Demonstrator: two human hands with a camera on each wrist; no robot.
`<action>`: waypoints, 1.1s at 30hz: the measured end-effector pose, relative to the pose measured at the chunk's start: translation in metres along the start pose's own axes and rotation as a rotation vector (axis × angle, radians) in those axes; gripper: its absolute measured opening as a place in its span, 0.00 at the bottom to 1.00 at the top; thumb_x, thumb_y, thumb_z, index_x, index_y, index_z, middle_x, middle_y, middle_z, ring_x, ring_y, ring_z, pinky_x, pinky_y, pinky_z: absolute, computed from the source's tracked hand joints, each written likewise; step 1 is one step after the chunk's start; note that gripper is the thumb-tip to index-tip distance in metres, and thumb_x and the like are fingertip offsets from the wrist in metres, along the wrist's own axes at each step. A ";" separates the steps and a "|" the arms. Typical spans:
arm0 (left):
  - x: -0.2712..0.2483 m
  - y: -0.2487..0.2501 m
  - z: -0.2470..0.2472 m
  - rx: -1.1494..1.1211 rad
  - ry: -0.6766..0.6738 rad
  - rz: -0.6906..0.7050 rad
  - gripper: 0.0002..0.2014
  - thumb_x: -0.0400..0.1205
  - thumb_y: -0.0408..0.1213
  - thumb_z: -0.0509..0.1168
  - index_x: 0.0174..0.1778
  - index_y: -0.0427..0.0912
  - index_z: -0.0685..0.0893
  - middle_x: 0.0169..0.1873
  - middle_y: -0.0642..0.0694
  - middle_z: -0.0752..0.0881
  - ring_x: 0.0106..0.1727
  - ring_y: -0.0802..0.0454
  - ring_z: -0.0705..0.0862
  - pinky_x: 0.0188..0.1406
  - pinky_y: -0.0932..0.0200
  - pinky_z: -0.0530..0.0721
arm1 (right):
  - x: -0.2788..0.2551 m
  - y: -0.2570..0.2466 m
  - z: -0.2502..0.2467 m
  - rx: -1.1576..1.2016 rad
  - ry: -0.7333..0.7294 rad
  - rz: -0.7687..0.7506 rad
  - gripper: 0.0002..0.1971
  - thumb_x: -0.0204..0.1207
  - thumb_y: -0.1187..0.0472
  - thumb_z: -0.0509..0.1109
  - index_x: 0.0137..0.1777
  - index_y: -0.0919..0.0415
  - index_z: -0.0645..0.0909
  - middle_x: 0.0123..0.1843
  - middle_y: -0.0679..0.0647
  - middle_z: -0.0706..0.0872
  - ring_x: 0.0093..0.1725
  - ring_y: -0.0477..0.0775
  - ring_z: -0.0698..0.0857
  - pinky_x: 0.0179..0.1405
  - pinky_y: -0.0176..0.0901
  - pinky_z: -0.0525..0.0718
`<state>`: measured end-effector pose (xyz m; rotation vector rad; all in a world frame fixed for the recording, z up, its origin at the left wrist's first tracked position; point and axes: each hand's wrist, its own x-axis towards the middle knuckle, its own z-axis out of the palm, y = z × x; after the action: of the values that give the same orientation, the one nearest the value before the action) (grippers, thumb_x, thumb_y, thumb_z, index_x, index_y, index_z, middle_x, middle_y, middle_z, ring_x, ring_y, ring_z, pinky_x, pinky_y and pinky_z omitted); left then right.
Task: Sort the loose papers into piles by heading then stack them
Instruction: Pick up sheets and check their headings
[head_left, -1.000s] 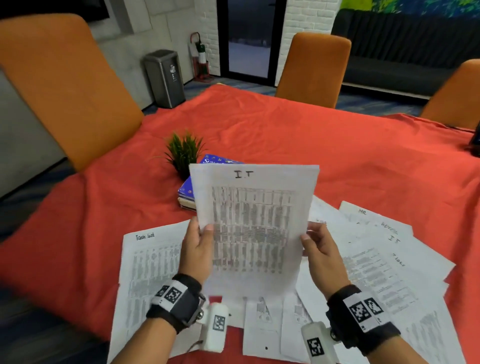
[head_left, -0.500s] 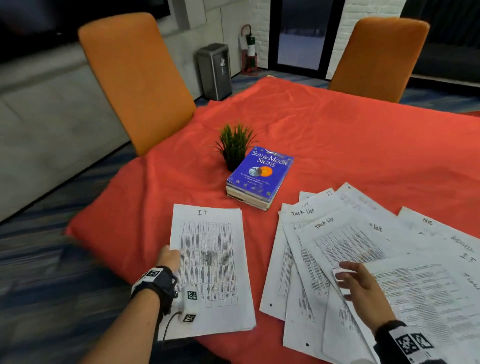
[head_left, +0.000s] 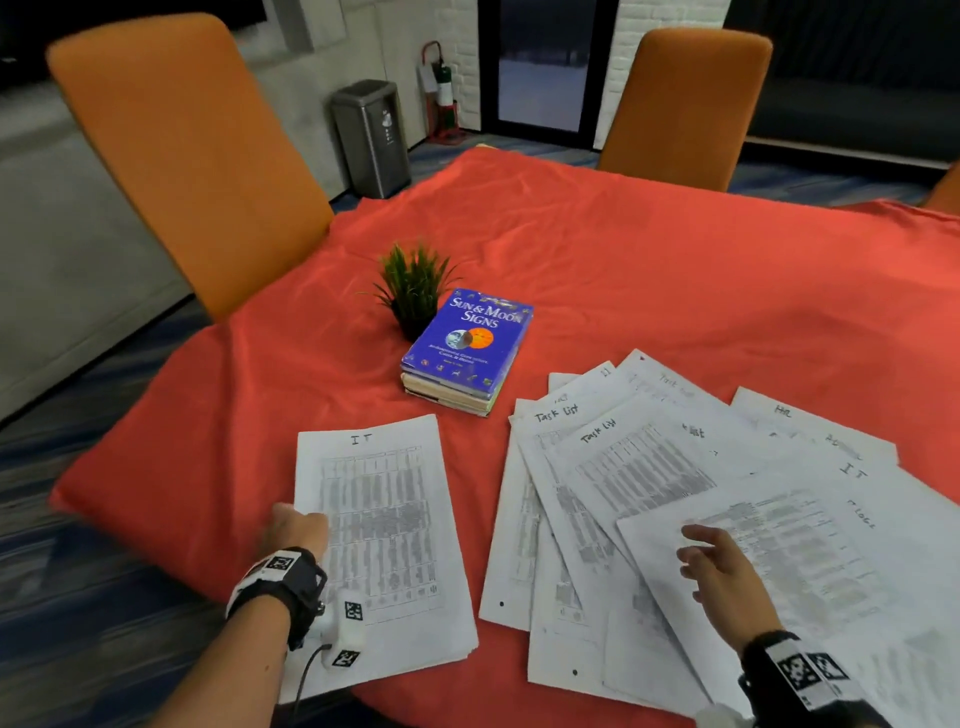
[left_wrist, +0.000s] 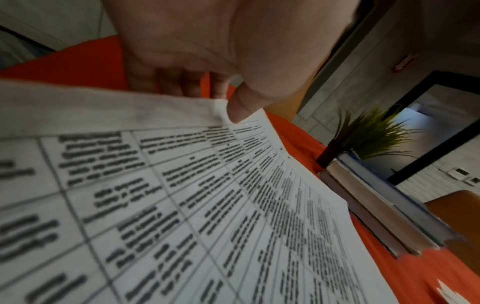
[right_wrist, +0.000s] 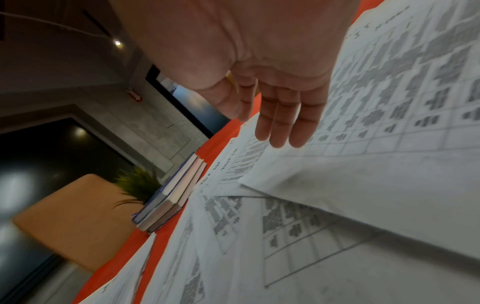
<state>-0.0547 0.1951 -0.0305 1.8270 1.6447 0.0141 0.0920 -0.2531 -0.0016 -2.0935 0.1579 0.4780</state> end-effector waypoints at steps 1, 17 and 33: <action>-0.008 0.003 -0.002 0.043 0.061 0.018 0.18 0.76 0.36 0.62 0.62 0.39 0.75 0.66 0.32 0.76 0.65 0.33 0.74 0.65 0.41 0.76 | 0.003 0.007 -0.005 -0.001 0.026 0.027 0.11 0.81 0.62 0.63 0.60 0.49 0.77 0.52 0.54 0.86 0.52 0.57 0.86 0.59 0.63 0.83; -0.205 0.144 0.168 0.233 -0.771 0.720 0.16 0.82 0.40 0.62 0.66 0.46 0.79 0.62 0.45 0.83 0.60 0.46 0.83 0.54 0.61 0.78 | 0.010 0.110 -0.067 0.202 0.530 0.656 0.36 0.66 0.56 0.76 0.73 0.62 0.66 0.62 0.70 0.80 0.57 0.74 0.83 0.60 0.63 0.83; -0.245 0.119 0.178 0.184 -1.145 0.551 0.06 0.77 0.35 0.69 0.49 0.42 0.87 0.40 0.43 0.91 0.37 0.54 0.88 0.27 0.64 0.81 | 0.004 0.109 -0.121 0.005 0.365 0.559 0.15 0.78 0.66 0.65 0.60 0.74 0.82 0.54 0.70 0.85 0.47 0.65 0.82 0.45 0.42 0.73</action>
<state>0.0760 -0.1017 -0.0105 1.7908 0.3479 -0.8011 0.0965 -0.4132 -0.0315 -2.1008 0.9719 0.4108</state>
